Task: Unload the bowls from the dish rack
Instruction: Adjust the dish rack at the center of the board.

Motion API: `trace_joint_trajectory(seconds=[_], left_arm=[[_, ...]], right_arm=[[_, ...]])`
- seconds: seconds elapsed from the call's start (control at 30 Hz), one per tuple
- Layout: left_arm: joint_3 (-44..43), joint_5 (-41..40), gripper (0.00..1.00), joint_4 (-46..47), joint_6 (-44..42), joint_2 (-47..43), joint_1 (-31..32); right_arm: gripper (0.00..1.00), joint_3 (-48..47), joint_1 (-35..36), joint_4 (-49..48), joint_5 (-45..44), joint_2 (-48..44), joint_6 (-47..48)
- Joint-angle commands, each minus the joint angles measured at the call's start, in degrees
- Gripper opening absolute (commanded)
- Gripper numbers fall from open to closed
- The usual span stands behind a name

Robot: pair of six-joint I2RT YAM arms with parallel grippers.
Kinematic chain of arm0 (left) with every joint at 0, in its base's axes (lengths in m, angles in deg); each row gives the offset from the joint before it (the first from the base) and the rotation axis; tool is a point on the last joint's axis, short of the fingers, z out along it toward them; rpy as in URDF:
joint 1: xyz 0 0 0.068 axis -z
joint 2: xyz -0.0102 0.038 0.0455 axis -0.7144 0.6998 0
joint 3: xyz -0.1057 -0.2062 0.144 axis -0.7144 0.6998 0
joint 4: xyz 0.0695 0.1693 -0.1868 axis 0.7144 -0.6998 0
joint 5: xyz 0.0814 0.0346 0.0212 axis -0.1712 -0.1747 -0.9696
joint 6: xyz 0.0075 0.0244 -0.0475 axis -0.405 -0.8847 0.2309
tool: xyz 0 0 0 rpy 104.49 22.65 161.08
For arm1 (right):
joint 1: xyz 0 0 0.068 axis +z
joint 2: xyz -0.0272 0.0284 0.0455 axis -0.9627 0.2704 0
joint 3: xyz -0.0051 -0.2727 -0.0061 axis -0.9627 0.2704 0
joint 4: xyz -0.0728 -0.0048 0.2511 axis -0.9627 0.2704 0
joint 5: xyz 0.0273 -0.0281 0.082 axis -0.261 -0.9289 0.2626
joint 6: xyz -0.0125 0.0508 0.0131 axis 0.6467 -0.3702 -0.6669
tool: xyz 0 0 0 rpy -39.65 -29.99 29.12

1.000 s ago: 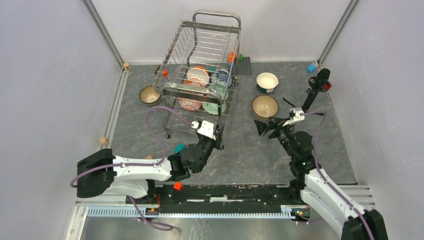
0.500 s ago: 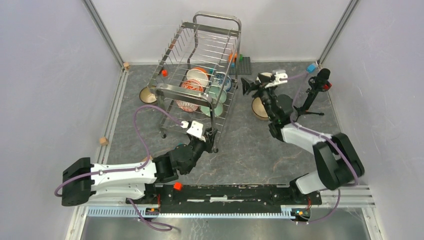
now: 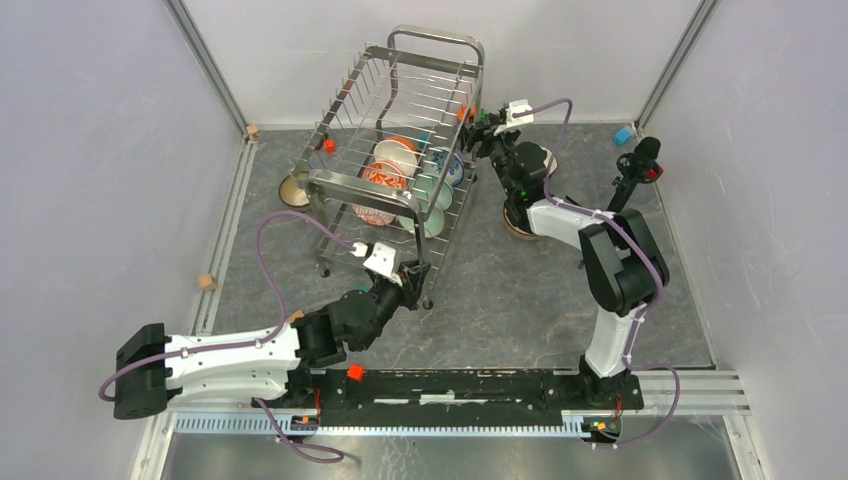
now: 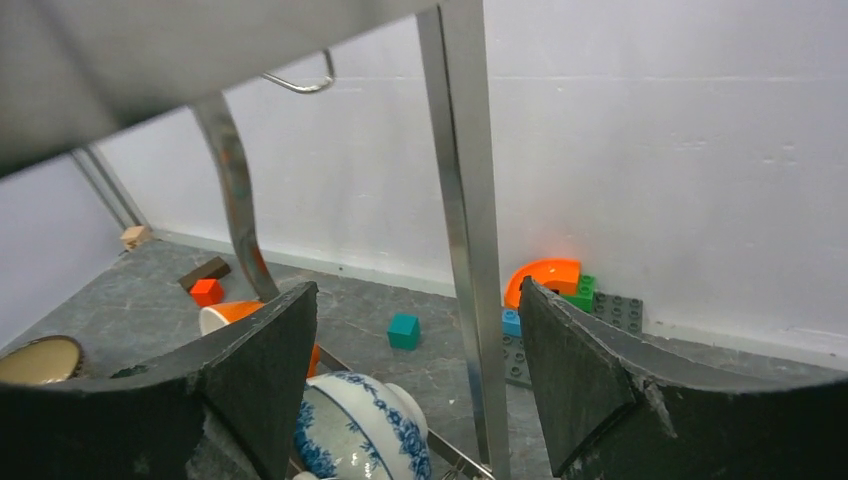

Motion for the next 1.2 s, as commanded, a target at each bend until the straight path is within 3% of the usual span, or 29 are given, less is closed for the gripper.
trace_joint_trajectory(seconds=[0.0,0.17,0.4,0.7,1.17], left_arm=[[1.7,3.8,0.02,-5.1,5.7,-1.8,0.7],[2.3,3.8,0.02,-6.5,6.3,-3.5,0.6],[2.4,3.6,0.02,-8.6,6.8,-5.2,0.6],[3.4,1.9,0.02,-13.0,8.3,-9.8,0.7],[2.7,-6.9,0.02,-16.5,6.1,-10.4,0.6]], right_arm=[[0.78,-6.2,0.2,1.3,-2.9,3.6,2.0],[0.71,-12.8,0.1,4.9,-3.3,8.1,3.7],[0.38,-11.3,0.1,3.7,-3.0,8.8,2.2],[0.01,-1.5,0.1,0.5,-2.4,1.0,1.1],[0.0,11.0,0.7,7.3,0.2,-13.8,-0.7]])
